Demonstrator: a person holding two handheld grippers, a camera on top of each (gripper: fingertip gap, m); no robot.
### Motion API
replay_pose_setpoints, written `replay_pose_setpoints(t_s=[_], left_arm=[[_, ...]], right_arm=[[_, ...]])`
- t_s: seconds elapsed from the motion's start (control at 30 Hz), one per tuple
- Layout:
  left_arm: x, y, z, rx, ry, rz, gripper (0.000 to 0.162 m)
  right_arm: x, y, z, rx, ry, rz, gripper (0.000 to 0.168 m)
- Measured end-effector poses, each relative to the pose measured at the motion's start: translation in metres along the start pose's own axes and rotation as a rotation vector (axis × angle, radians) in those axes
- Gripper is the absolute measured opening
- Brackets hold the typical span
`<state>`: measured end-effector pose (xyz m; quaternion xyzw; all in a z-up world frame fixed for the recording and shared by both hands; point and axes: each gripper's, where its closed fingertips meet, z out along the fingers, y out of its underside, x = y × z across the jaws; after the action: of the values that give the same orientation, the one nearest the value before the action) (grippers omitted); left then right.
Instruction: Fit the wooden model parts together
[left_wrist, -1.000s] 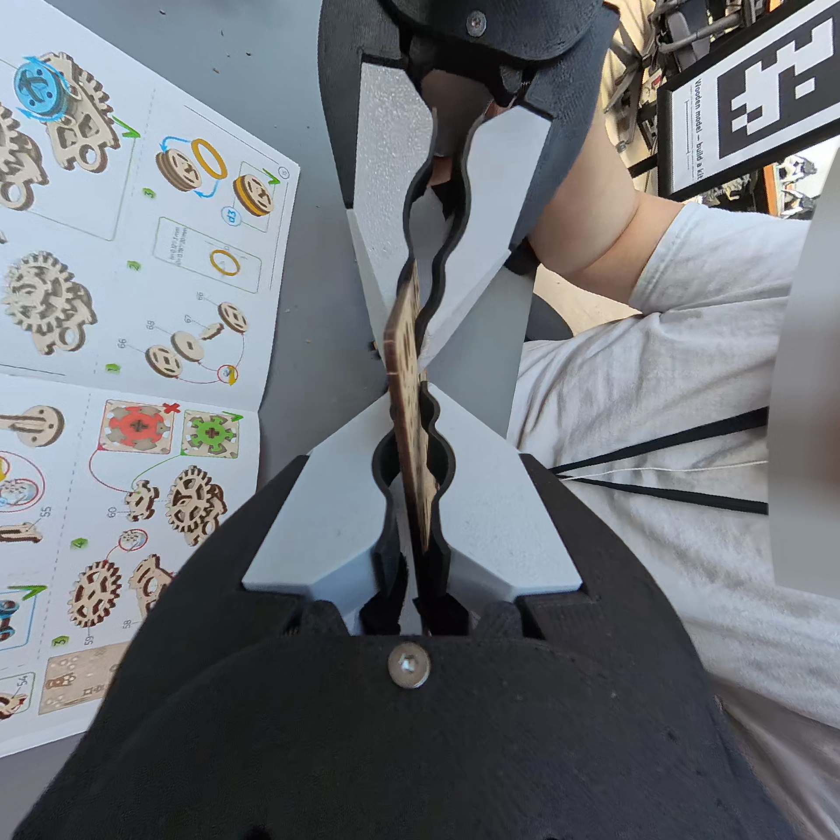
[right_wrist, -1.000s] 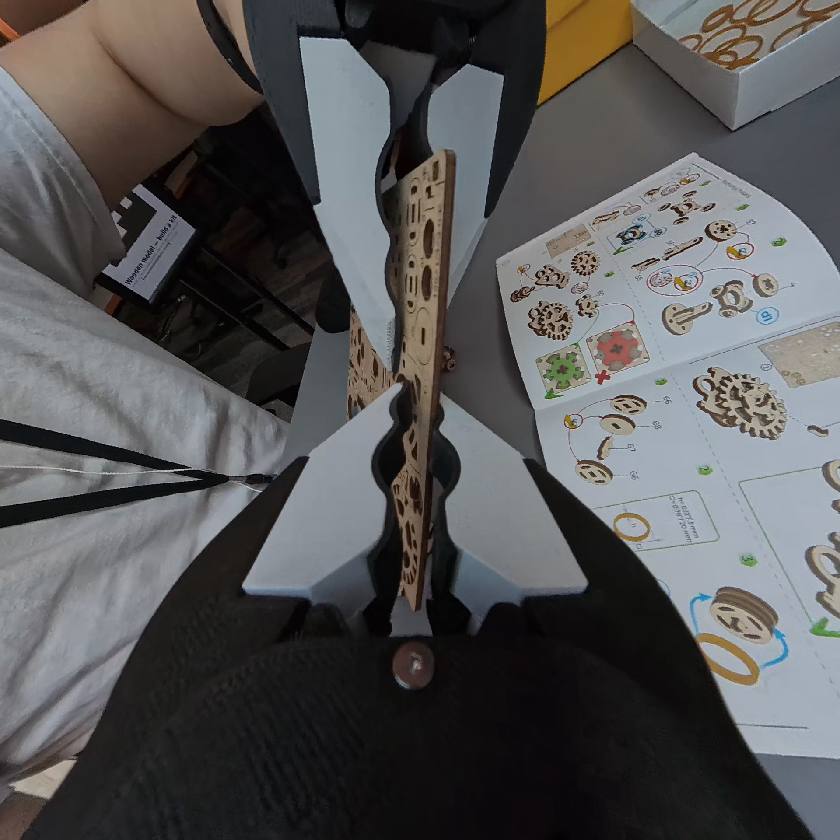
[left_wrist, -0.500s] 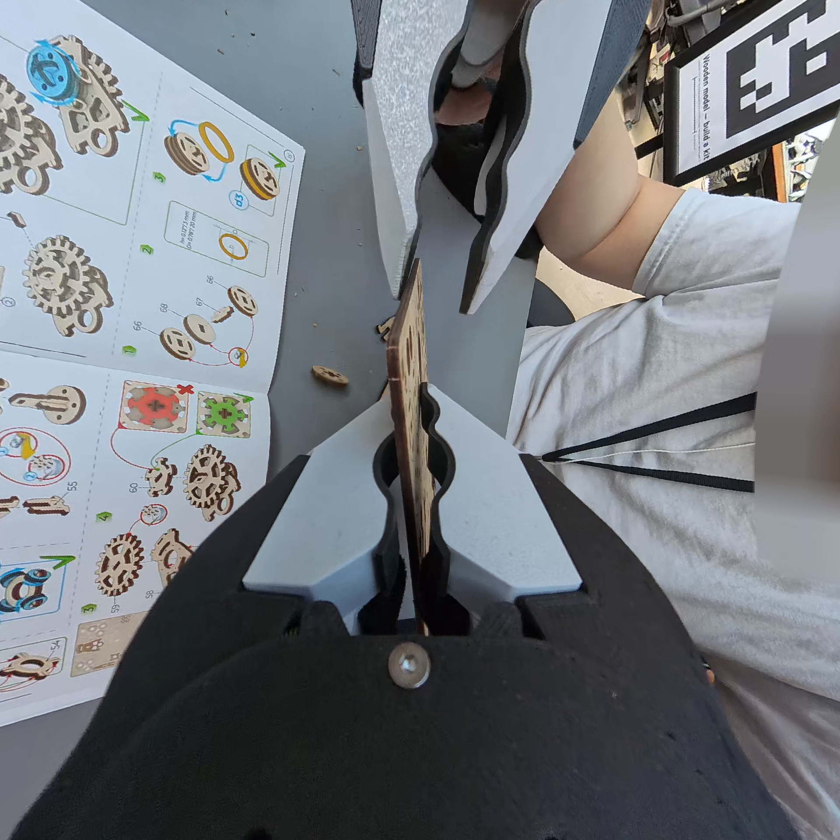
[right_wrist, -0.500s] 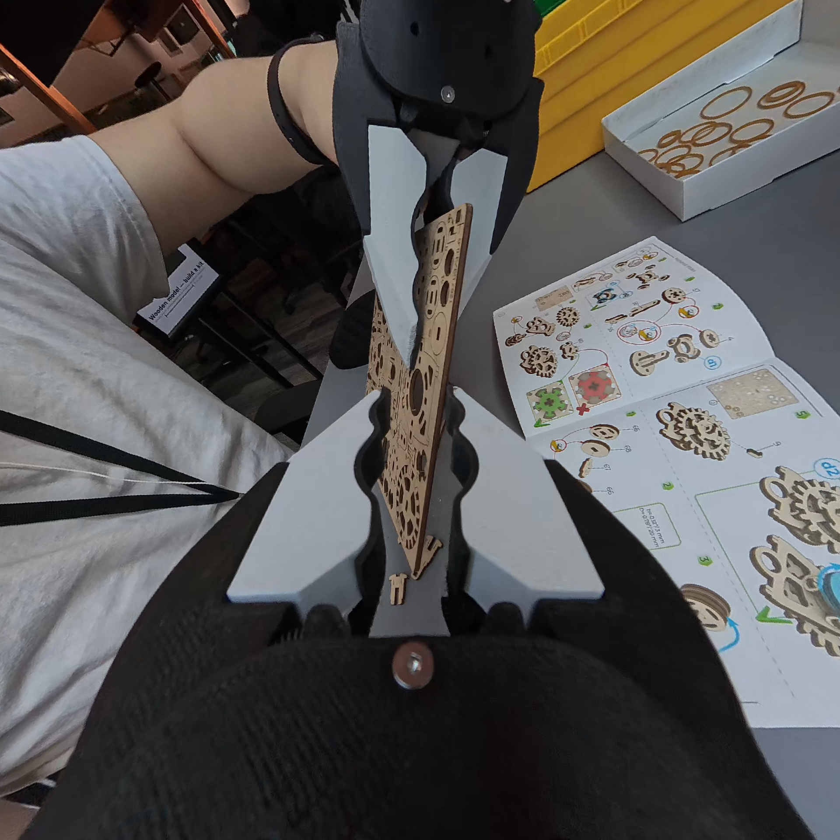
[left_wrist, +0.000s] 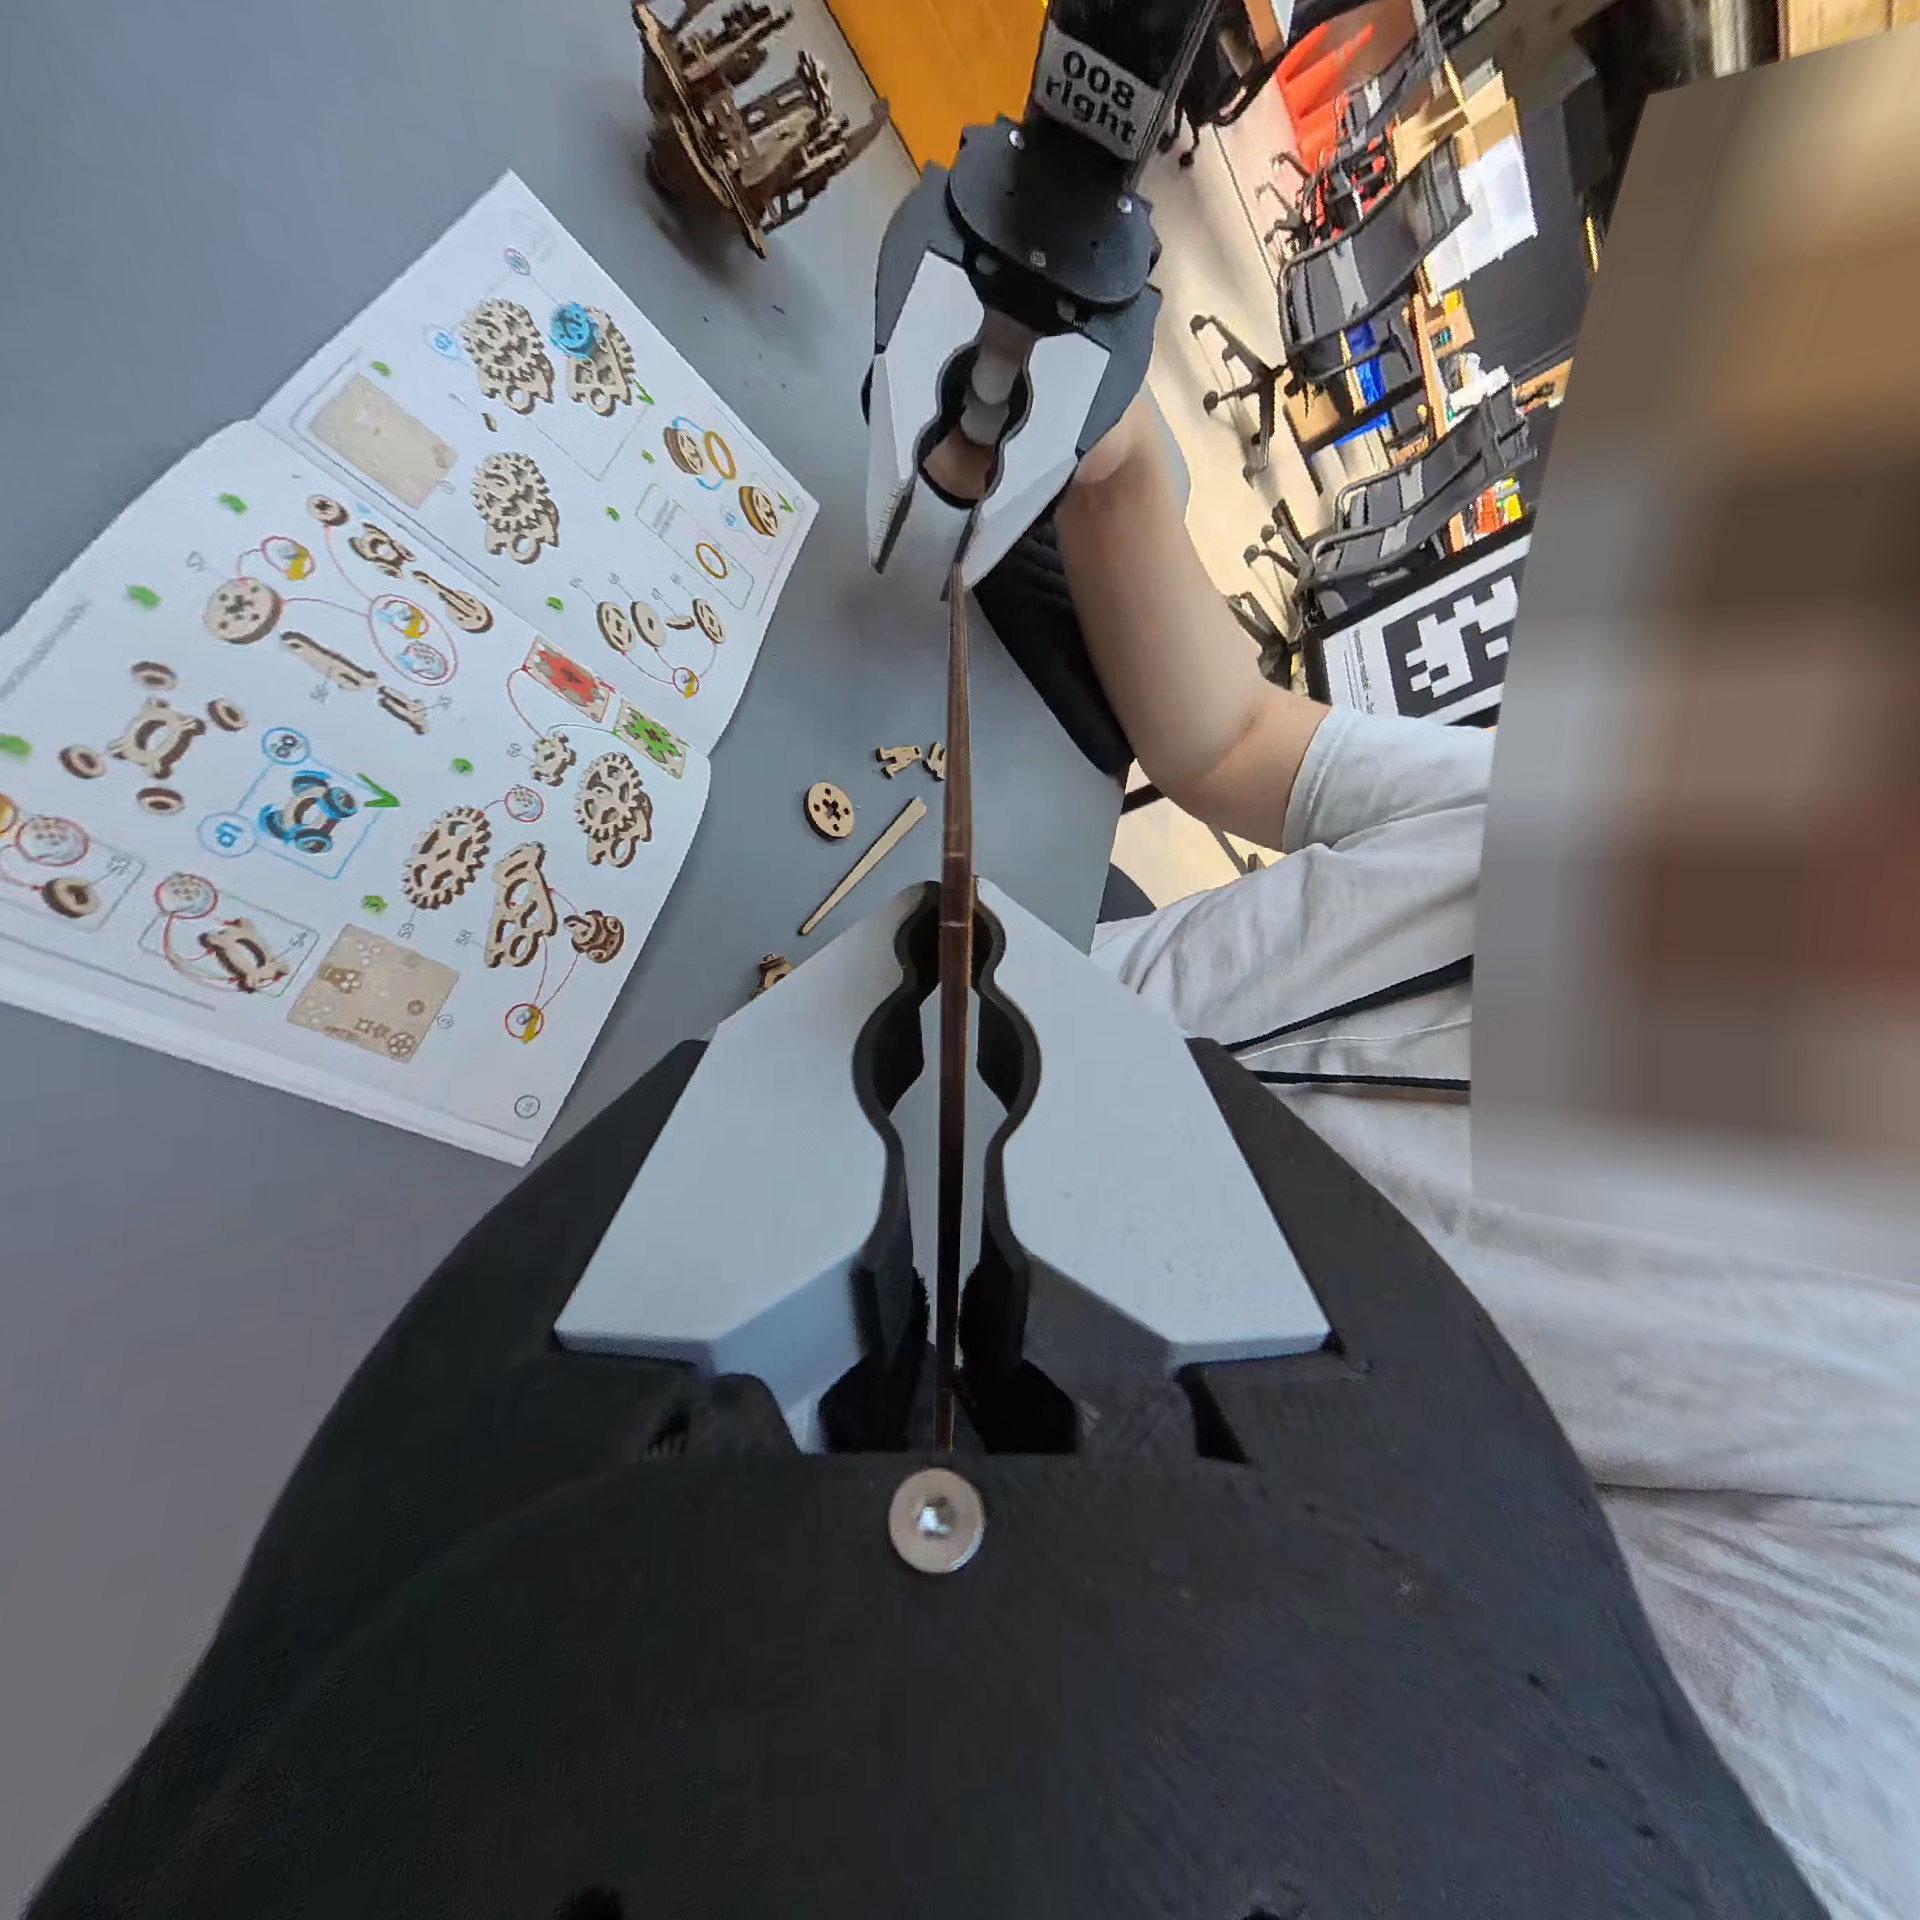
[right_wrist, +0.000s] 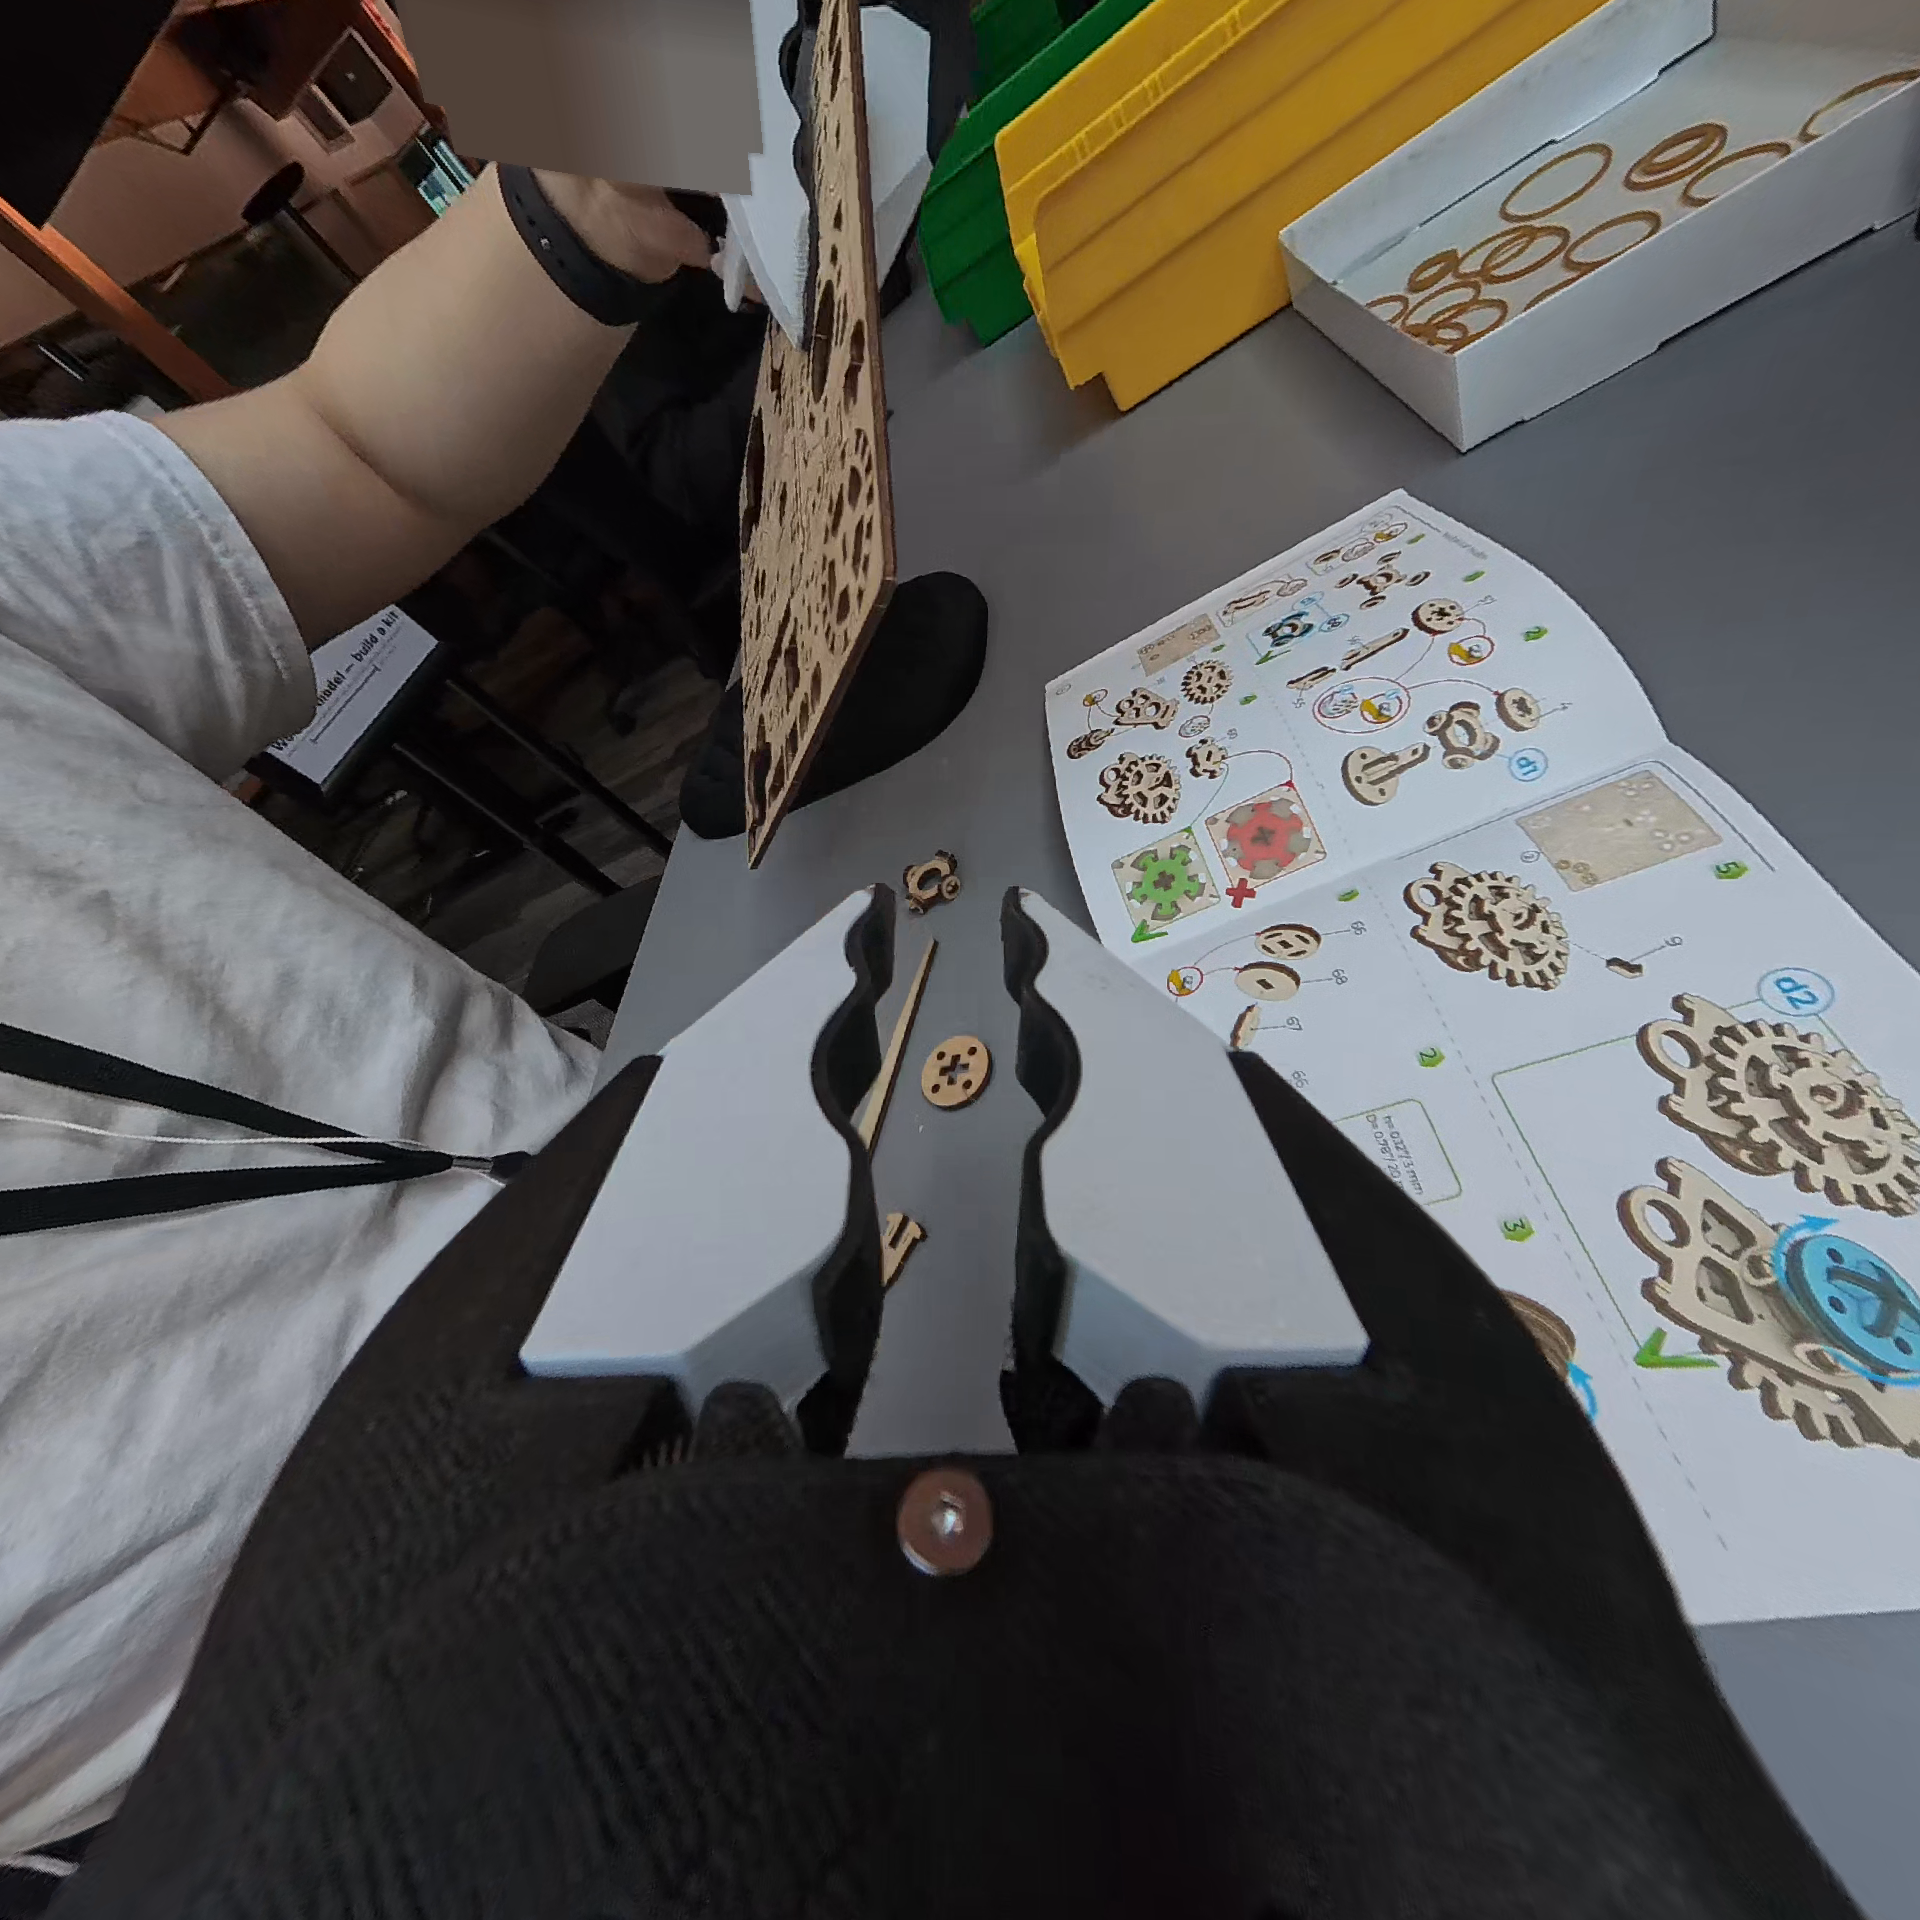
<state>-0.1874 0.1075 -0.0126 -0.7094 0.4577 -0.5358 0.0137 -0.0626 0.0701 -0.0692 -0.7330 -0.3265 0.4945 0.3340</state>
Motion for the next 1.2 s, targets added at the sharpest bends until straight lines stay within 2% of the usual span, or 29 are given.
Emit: replay_pose_setpoints(t_s=[0.1, 0.27, 0.37, 0.47, 0.57, 0.63, 0.7, 0.77, 0.87, 0.93, 1.03, 1.1, 1.2], left_arm=[[-0.011, 0.010, -0.015, 0.022, -0.043, -0.021, 0.000], [-0.003, 0.010, -0.013, -0.069, -0.059, -0.002, 0.001], [0.007, 0.002, -0.009, -0.174, -0.110, 0.065, 0.001], [0.014, -0.007, -0.011, -0.263, -0.170, 0.133, 0.001], [0.018, -0.008, -0.019, -0.354, -0.227, 0.182, 0.001], [0.019, -0.009, -0.024, -0.394, -0.256, 0.194, 0.001], [0.023, -0.015, -0.023, -0.387, -0.244, 0.201, 0.001], [0.022, -0.019, -0.022, -0.365, -0.247, 0.224, 0.001], [0.019, -0.036, -0.028, -0.216, -0.235, 0.221, 0.027], [0.010, -0.053, -0.049, -0.059, -0.290, 0.222, 0.046], [0.003, -0.068, -0.111, 0.266, -0.480, 0.260, 0.047], [0.003, -0.056, -0.144, 0.490, -0.605, 0.267, 0.054], [0.010, -0.018, -0.153, 0.768, -0.635, 0.198, 0.074]], right_arm=[[0.002, -0.013, 0.009, 0.074, 0.016, -0.005, 0.020], [-0.019, -0.077, 0.009, 0.302, 0.020, -0.118, 0.025], [-0.021, -0.099, 0.031, 0.201, -0.012, -0.105, 0.028], [-0.027, -0.107, 0.064, 0.028, -0.052, -0.130, 0.019], [-0.028, -0.116, 0.088, -0.049, -0.051, -0.172, 0.024], [-0.039, -0.114, 0.097, -0.109, -0.144, -0.133, 0.004], [-0.047, -0.110, 0.101, -0.134, -0.231, -0.088, 0.001], [-0.046, -0.107, 0.102, -0.117, -0.246, -0.063, 0.001], [-0.035, -0.102, 0.099, -0.044, -0.212, 0.028, 0.001], [-0.025, -0.095, 0.094, 0.018, -0.192, 0.121, 0.001], [-0.007, -0.092, 0.079, 0.167, -0.189, 0.284, 0.001], [0.005, -0.102, 0.063, 0.329, -0.205, 0.386, 0.000], [0.013, -0.129, 0.038, 0.599, -0.219, 0.408, 0.001]])
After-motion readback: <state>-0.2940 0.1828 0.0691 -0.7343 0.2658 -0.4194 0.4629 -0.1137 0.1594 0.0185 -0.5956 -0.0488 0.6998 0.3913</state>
